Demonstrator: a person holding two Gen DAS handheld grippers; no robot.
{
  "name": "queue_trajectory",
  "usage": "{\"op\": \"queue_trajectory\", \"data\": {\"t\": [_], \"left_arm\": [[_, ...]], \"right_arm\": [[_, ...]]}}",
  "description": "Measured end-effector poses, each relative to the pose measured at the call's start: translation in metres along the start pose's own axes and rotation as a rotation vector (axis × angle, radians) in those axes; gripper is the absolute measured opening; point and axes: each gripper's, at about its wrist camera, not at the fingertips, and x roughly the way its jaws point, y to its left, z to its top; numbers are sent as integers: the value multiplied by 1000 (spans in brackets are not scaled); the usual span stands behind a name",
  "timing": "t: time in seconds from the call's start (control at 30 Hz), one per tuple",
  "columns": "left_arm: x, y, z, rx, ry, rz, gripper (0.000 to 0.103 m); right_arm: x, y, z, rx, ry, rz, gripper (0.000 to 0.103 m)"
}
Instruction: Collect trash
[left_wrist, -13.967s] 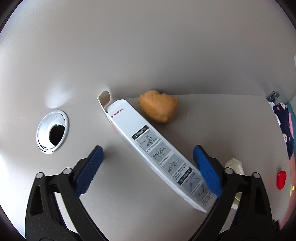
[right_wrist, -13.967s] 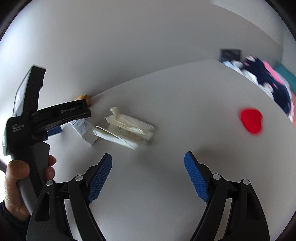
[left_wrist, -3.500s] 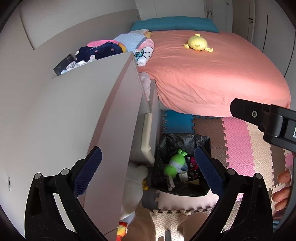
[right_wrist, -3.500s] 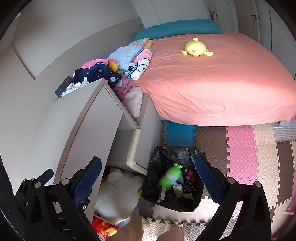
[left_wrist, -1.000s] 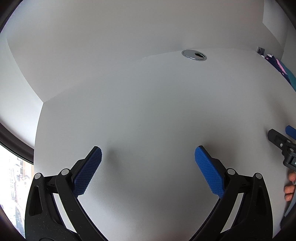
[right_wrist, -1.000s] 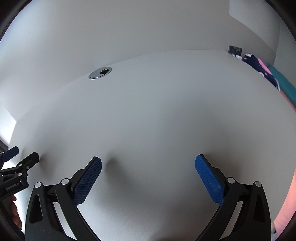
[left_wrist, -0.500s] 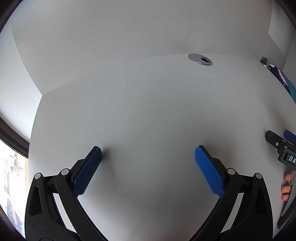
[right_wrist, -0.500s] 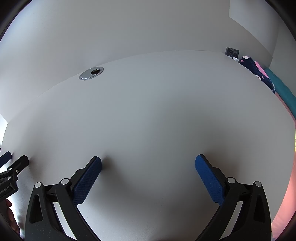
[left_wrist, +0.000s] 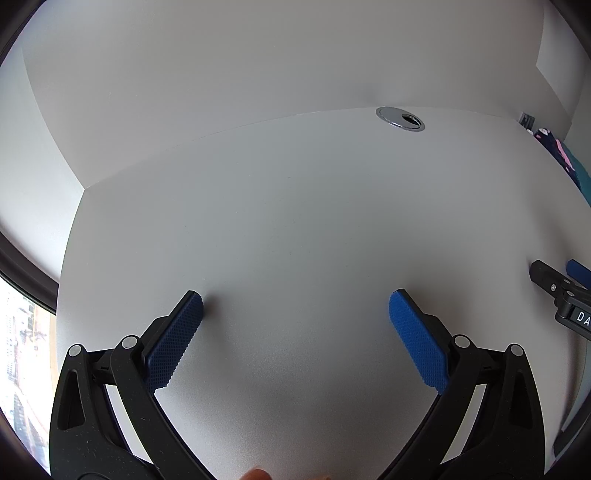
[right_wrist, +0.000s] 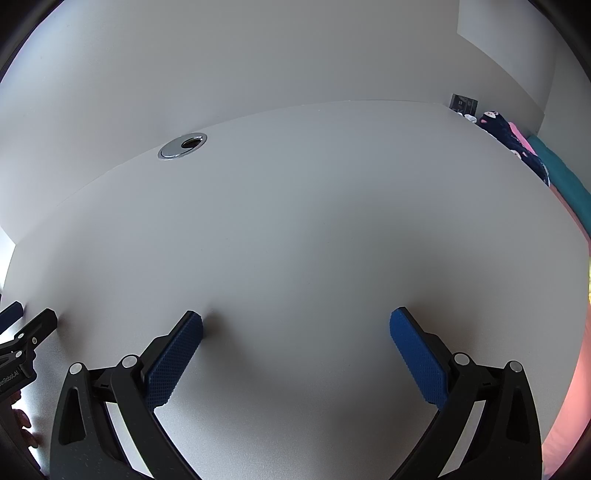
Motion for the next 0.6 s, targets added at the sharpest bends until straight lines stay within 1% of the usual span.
{"op": "queue_trajectory", "data": {"t": [0.6], "left_arm": [[0, 2, 0, -1, 0, -1, 98]], "right_arm": [[-1, -1, 1, 0, 1, 0, 101]]}}
